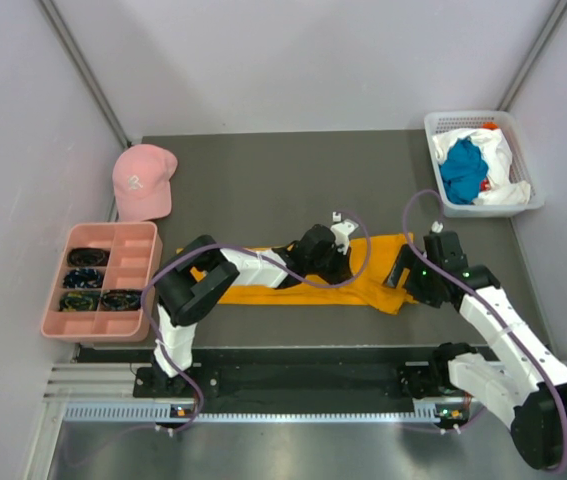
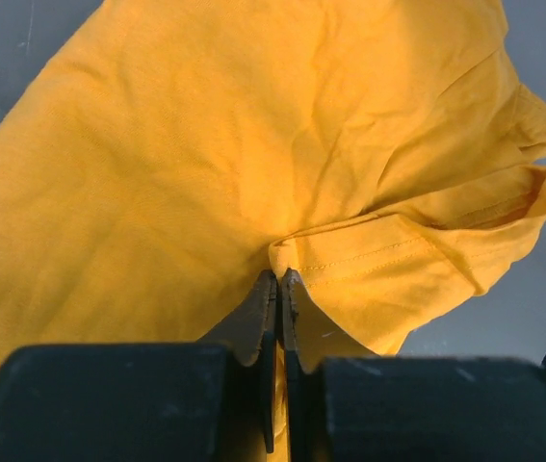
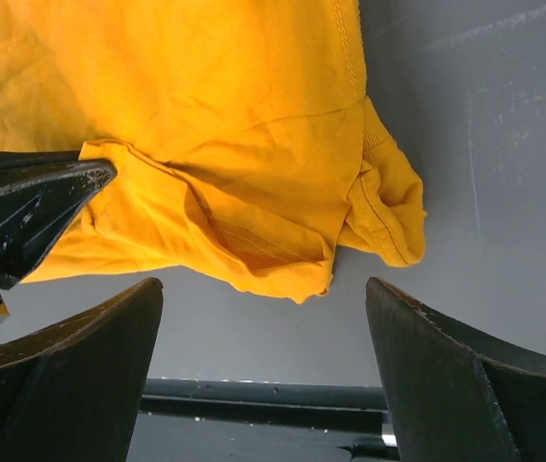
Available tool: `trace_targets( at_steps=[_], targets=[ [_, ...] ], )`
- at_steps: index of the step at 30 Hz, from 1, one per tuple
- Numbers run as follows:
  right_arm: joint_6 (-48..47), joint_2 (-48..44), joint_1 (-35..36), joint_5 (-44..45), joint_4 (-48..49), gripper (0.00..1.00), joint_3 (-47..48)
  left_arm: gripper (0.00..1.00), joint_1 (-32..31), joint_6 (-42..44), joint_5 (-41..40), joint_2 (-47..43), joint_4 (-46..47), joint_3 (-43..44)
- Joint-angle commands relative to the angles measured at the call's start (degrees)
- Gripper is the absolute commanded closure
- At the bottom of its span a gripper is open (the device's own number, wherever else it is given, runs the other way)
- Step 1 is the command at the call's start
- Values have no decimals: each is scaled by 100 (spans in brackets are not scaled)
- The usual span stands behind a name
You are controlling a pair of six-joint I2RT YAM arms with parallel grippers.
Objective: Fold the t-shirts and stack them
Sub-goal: Fold the other side of the tshirt into a rectangle
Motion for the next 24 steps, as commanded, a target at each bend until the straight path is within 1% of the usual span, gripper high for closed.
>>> trace_targets(
  at_steps=[1, 3, 5, 6, 8, 13, 17, 20, 24],
  targets=[
    [84, -173, 88, -44, -18, 14, -64, 100, -9, 1, -80, 54, 148, 203],
    [110, -174, 87, -88, 26, 15, -108, 100, -9, -16, -63, 63, 157, 194],
    [137, -165, 96, -123, 79, 18, -169, 100, -9, -16, -54, 71, 148, 211],
    [146, -165, 96, -141, 105, 23, -204, 100, -9, -16, -63, 63, 140, 203],
    [154, -156, 96, -159, 149, 30, -231, 100, -9, -8, -72, 54, 122, 203],
    [163, -121, 114, -150, 175, 36, -284, 100, -9, 1, -89, 54, 104, 203],
    [207, -94, 123, -106, 202, 45, -319, 100, -9, 1, -124, 45, 87, 194],
    [234, -86, 123, -45, 246, 49, -372, 100, -9, 1, -115, 19, 69, 194],
    [278, -24, 123, 70, 272, 49, -433, 100, -9, 28, -142, 1, 43, 194]
  ],
)
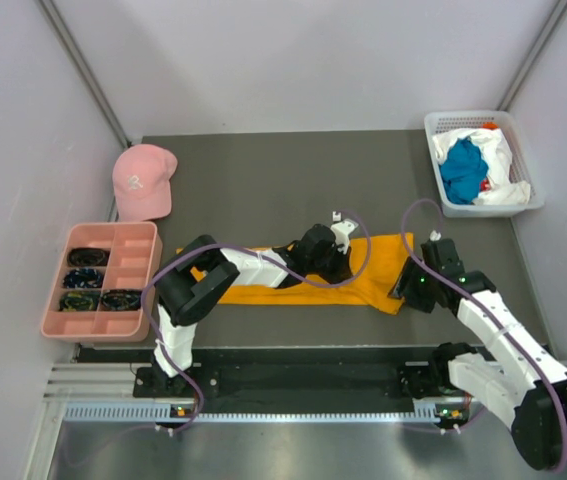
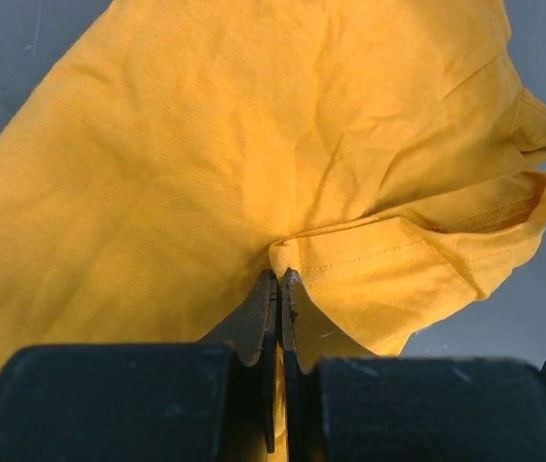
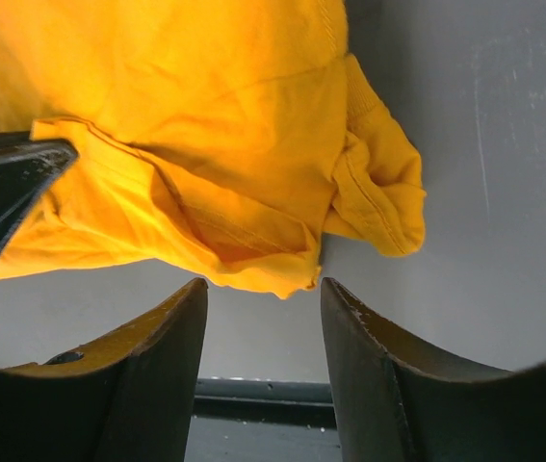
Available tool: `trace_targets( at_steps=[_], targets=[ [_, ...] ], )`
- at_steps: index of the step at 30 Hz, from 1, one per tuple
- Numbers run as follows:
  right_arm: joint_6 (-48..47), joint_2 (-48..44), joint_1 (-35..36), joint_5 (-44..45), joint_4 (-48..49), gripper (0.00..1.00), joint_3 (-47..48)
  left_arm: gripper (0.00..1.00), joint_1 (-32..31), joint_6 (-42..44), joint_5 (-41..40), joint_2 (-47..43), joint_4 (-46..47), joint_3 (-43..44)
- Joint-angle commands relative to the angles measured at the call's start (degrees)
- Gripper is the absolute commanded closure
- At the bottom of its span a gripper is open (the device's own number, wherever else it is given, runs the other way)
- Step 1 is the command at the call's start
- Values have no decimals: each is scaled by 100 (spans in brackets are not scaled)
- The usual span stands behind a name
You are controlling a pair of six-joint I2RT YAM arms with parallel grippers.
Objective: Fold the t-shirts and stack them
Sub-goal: Fold the other side of the tshirt into a rectangle
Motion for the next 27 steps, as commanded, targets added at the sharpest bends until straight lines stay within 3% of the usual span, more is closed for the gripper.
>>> trace_targets(
  at_steps=[1, 9, 20, 24, 27],
  targets=[
    [114, 57, 86, 205, 152, 49, -44, 100, -9, 39, -102, -29, 54, 161],
    [193, 109, 85, 329, 336, 51, -159, 100, -9, 65, -120, -21, 10, 188],
    [149, 364, 86, 373, 565, 64, -211, 100, -9, 91, -208, -38, -25, 152],
    [149, 435, 94, 373, 627, 74, -246, 100, 0, 109, -217, -38, -52, 144],
    [149, 444, 86, 373, 635, 87, -255, 100, -9, 118, -243, -30, -43, 143]
  ],
)
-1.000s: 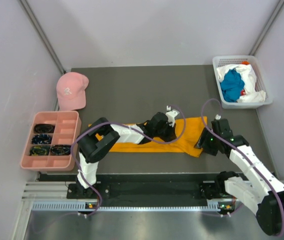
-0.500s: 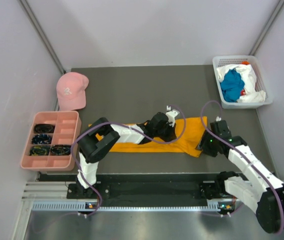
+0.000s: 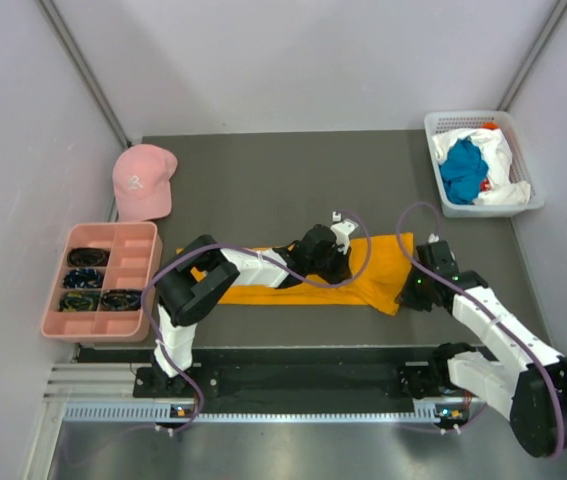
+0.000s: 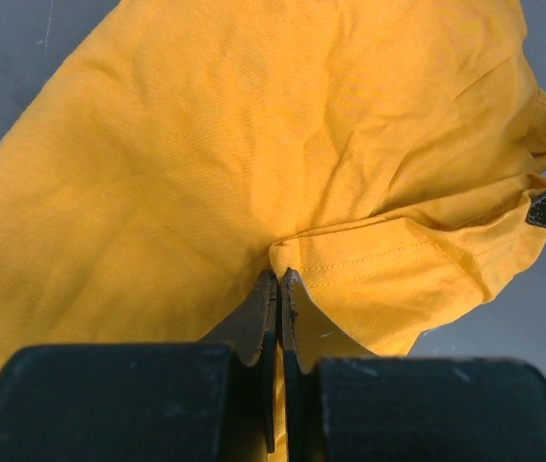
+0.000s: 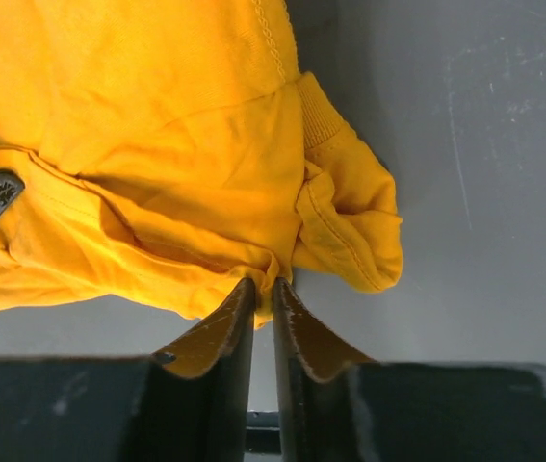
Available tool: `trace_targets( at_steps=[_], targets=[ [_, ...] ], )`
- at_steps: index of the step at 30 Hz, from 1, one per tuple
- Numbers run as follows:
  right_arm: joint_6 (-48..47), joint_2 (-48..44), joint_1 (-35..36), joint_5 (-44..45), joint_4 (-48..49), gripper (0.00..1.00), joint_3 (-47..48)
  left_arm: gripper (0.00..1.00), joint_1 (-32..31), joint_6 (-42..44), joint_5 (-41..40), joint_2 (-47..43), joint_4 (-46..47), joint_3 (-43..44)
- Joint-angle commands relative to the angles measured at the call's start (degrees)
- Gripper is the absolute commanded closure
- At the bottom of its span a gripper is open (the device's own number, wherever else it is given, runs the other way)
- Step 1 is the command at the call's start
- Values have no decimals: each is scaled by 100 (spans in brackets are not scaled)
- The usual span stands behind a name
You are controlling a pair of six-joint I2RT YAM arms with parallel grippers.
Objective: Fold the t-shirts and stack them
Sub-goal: Fold the other side of the tshirt into a rectangle
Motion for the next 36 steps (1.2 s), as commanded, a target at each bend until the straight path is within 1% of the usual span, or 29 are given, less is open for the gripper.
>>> trace_targets(
  at_steps=[1, 3, 7, 11, 13, 19, 26, 29, 36],
  targets=[
    [29, 17, 62, 91, 222, 93, -24, 100, 0, 98, -114, -30, 38, 122],
    [20, 9, 53, 82, 214, 100, -15, 100, 0, 98, -123, -30, 38, 122],
    [-24, -123, 62, 55, 91, 100, 73, 100, 0, 80, -132, -65, -6, 139],
    [-120, -351, 62, 91, -146, 100, 423, 100, 0, 81, -193, -222, -103, 148],
    [-225, -317, 62, 91, -191, 100, 573, 100, 0, 72, -220, -372, -164, 130],
    [-472, 210, 62, 91, -7, 100, 1004, 100, -18, -95, -263, -820, -261, -1],
    [-701, 852, 62, 240, 336, 100, 1259, 100, -9, -332, -308, -1312, -226, -449],
    [-771, 1054, 53, 258, 415, 100, 1382, 100, -9, -376, -299, -1322, -191, -555],
    [-885, 1116, 62, 433, 425, 100, 1637, 100, -18, -508, -202, -1172, -94, -704]
  ],
)
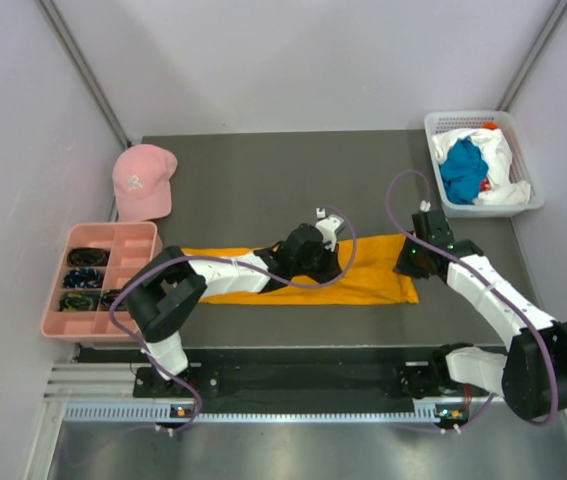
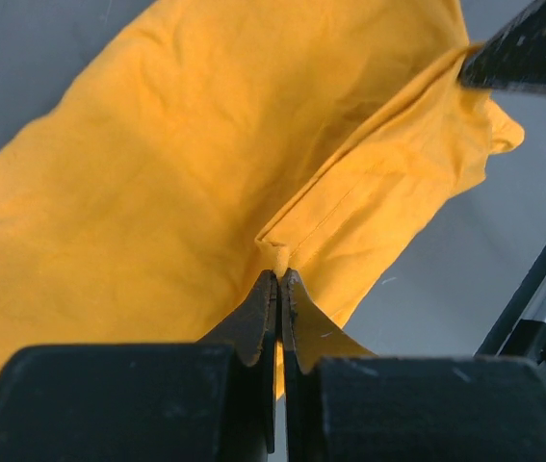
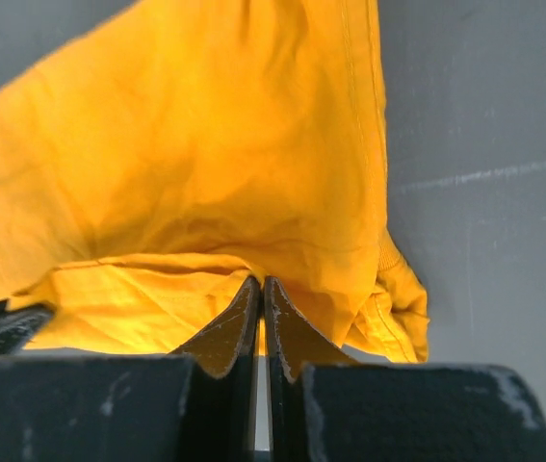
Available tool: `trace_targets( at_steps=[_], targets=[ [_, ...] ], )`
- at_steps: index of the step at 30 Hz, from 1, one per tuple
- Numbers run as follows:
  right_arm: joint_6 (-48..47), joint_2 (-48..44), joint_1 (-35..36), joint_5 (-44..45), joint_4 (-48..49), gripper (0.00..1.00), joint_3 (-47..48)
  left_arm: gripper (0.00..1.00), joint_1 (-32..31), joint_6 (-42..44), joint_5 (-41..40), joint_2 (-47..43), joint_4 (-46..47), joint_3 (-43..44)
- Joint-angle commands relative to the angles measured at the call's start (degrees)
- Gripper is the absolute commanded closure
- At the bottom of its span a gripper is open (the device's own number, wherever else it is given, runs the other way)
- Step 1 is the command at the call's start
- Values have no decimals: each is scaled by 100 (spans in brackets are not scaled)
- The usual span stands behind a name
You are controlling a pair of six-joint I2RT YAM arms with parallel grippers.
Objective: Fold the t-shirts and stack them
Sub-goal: Fold the other side of the tshirt into a rectangle
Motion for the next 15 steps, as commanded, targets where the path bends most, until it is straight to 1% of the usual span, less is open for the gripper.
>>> trace_targets(
  at_steps=[1, 15],
  targets=[
    [-184, 25, 59, 263, 197, 100, 424, 100, -18, -135, 54, 6, 275, -119],
    [-324, 596, 59, 544, 364, 100, 697, 100, -97, -249, -25, 287, 399, -198]
  ],
)
